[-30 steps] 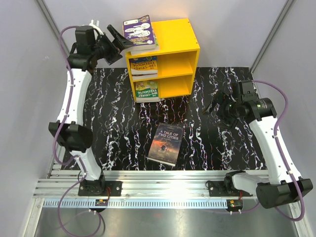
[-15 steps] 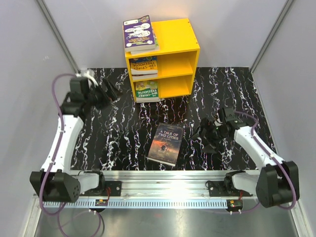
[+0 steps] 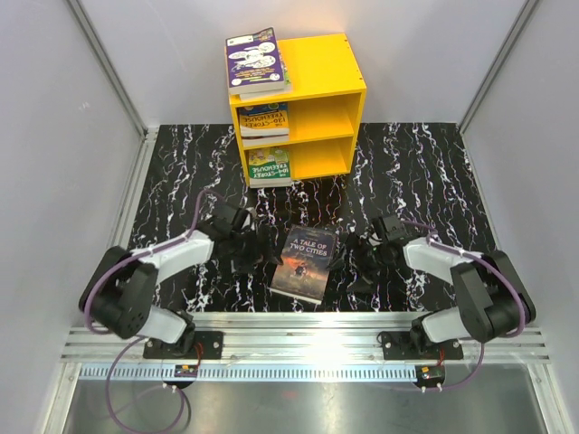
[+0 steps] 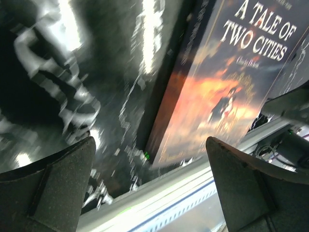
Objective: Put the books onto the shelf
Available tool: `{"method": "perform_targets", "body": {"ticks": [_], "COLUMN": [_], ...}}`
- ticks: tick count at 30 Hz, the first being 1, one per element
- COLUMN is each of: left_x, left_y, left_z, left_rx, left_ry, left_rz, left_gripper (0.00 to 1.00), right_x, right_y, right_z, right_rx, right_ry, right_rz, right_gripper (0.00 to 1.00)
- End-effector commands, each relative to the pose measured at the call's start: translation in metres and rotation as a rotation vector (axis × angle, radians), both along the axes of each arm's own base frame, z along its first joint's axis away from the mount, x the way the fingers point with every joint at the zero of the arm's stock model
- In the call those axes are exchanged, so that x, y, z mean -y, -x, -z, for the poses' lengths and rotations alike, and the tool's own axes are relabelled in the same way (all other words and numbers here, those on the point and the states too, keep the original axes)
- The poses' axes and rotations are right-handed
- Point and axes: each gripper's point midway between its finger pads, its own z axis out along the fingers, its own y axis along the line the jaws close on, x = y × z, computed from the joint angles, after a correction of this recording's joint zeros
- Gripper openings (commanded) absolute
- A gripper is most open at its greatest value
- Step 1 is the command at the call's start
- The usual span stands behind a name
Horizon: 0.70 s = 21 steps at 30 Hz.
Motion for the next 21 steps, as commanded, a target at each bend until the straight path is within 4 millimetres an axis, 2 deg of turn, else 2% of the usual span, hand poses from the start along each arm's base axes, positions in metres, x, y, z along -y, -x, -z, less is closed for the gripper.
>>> {"method": "perform_targets", "body": {"ticks": [1,2,3,7,8,10,11,14,15,16,19,20,21], "left_x": [0.032,0.039,0.045,0.062,0.072,0.086,0.09,0.108,0.114,0.12,0.124,0.125,0.124], "left_y": [-0.015,-0.016,-0.009,0.004,0.002,0.006,0.009,0.016,0.018,0.017,0.019,0.017,0.016], "left_z": [-0.002,-0.001,0.011,0.026,0.019,0.015,0.014,0.007,0.003,-0.001,-0.011,-0.02,-0.023], "left_rx": [0.055,0.051,0.013,-0.058,-0.06,-0.073,-0.077,-0.08,-0.078,-0.074,-0.075,-0.052,-0.044], "left_ry": [0.103,0.125,0.117,0.165,0.228,0.29,0.3,0.329,0.337,0.355,0.371,0.381,0.374], "left_rz": [0.011,0.016,0.035,0.062,0.055,0.071,0.085,0.133,0.148,0.156,0.167,0.178,0.18], "left_gripper": [0.99,0.99,0.99,0.99,0.99,0.99,0.99,0.99,0.99,0.99,0.99,0.99,0.99], "right_x": [-0.016,-0.016,-0.021,-0.028,-0.033,-0.041,-0.043,-0.057,-0.059,-0.06,-0.059,-0.059,-0.055], "right_y": [-0.033,-0.038,-0.043,-0.053,-0.058,-0.058,-0.058,-0.055,-0.054,-0.054,-0.052,-0.054,-0.05], "right_z": [0.012,0.015,0.019,0.031,0.028,0.027,0.026,0.018,0.015,0.012,-0.005,-0.013,-0.028], "right_rx": [0.144,0.158,0.164,0.155,0.179,0.184,0.187,0.2,0.206,0.213,0.24,0.264,0.273], "right_ry": [0.027,0.037,0.039,0.056,0.038,0.023,0.012,-0.052,-0.06,-0.063,-0.059,-0.057,-0.046], "right_rz": [0.027,0.038,0.042,0.055,0.052,0.04,0.036,0.011,0.002,-0.005,-0.027,-0.031,-0.043], "right_gripper": [0.98,0.97,0.95,0.72,0.6,0.49,0.4,0.25,0.09,0.01,0.0,0.0,0.0]}}
